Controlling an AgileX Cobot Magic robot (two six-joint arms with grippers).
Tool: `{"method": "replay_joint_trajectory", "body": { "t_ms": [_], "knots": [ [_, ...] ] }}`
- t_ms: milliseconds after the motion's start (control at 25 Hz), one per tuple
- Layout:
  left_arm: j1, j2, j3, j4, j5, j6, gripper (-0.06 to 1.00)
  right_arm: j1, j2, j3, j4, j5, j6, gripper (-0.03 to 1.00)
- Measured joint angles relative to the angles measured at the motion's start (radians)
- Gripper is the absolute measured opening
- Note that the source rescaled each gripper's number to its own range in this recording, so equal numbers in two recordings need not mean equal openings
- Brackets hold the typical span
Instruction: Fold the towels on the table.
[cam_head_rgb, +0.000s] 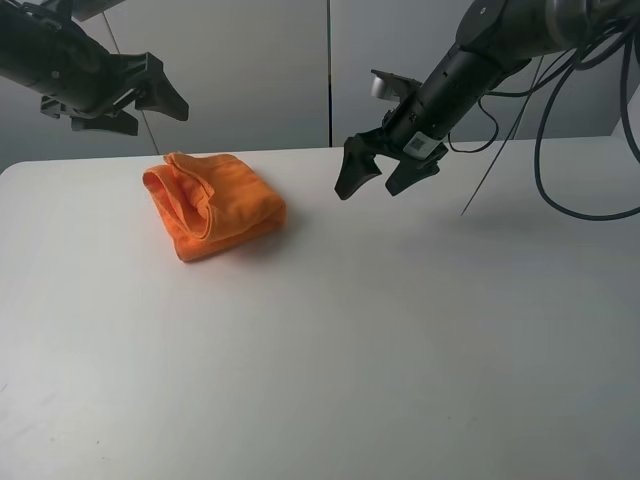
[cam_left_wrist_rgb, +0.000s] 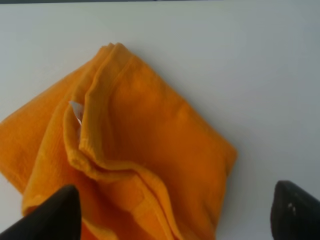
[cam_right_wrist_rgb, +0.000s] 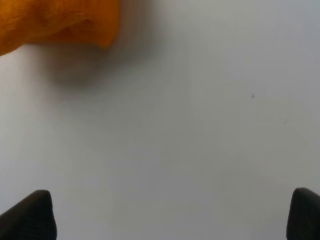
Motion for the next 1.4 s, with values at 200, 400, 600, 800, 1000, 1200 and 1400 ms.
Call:
{"method": "replay_joint_trajectory", "body": {
  "t_ms": [200,400,600,800,1000,1200,1400],
  "knots": [
    [-0.020,0.033,0.000,0.081,-0.018,-0.128,0.99,0.000,-0.074,0.071,0.002,-0.029,-0.024,1.00],
    [-0.020,0.019,0.000,0.184,0.027,-0.202,0.99,0.000,-0.162,0.139,0.053,-0.086,-0.068,1.00],
    [-0.017,-0.065,0.009,0.296,0.099,-0.238,0.99,0.000,-0.286,0.228,0.050,-0.139,-0.077,1.00],
    [0.054,-0.236,0.096,0.315,0.119,-0.242,0.99,0.000,-0.465,0.349,-0.004,-0.183,-0.033,1.00],
    [0.113,-0.510,0.223,0.343,0.152,-0.229,0.99,0.000,-0.740,0.513,-0.026,-0.185,-0.001,1.00],
    [0.115,-0.774,0.259,0.472,0.305,-0.295,0.99,0.000,-1.055,0.623,-0.065,-0.183,0.030,1.00],
    [0.117,-1.027,0.259,0.546,0.426,-0.323,0.99,0.000,-1.346,0.667,-0.240,-0.107,0.167,1.00]
  ]
}}
